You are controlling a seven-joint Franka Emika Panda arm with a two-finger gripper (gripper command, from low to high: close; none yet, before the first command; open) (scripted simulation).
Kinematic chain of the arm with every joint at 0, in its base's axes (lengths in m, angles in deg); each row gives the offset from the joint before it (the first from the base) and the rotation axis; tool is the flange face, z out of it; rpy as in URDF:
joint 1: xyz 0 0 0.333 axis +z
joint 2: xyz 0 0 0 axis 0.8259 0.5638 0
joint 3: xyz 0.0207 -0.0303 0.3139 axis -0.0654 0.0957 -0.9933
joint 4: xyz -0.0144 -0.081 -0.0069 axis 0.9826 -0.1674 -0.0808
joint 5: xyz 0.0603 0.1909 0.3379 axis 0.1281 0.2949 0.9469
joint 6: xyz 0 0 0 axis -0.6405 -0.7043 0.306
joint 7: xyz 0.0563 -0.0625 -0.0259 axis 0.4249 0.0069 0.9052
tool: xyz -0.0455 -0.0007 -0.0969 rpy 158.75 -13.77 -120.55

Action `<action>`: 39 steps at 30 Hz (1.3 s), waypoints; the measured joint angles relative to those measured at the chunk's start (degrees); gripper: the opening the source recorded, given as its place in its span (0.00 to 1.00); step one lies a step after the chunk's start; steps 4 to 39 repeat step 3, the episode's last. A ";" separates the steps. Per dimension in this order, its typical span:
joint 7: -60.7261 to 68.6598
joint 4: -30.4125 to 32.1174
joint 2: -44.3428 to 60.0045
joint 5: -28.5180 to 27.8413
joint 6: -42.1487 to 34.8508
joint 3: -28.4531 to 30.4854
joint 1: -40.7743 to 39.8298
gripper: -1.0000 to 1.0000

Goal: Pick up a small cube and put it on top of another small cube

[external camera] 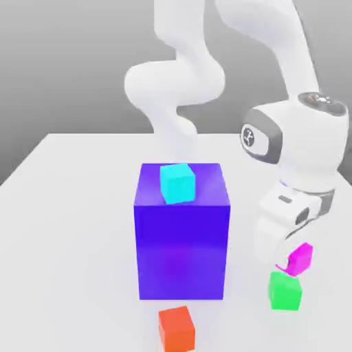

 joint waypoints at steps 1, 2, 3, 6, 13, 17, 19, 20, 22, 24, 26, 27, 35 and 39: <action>0.00 0.00 0.00 0.00 0.00 0.00 0.00 1.00; 0.00 0.00 0.00 0.00 0.00 0.00 0.00 1.00; 0.00 0.00 0.00 0.00 0.00 0.00 0.00 1.00; 0.00 0.00 0.00 0.00 0.00 0.00 0.00 1.00; 0.00 0.00 0.00 0.00 0.00 0.00 0.00 1.00; 0.00 0.00 0.00 0.00 0.00 0.00 0.00 1.00; 0.00 0.00 0.00 0.00 0.00 0.00 0.00 1.00; 0.00 0.00 0.00 0.00 0.00 0.00 0.00 1.00; 0.00 0.00 0.00 0.00 0.00 0.00 0.00 1.00; 0.00 0.00 0.00 0.00 0.00 0.00 0.00 1.00; 0.00 0.00 0.00 0.00 0.00 0.00 0.00 1.00; 0.00 0.00 0.00 0.00 0.00 0.00 0.00 1.00; 0.00 0.00 0.00 0.00 0.00 0.00 0.00 1.00; 0.00 0.00 0.00 0.00 0.00 0.00 0.00 1.00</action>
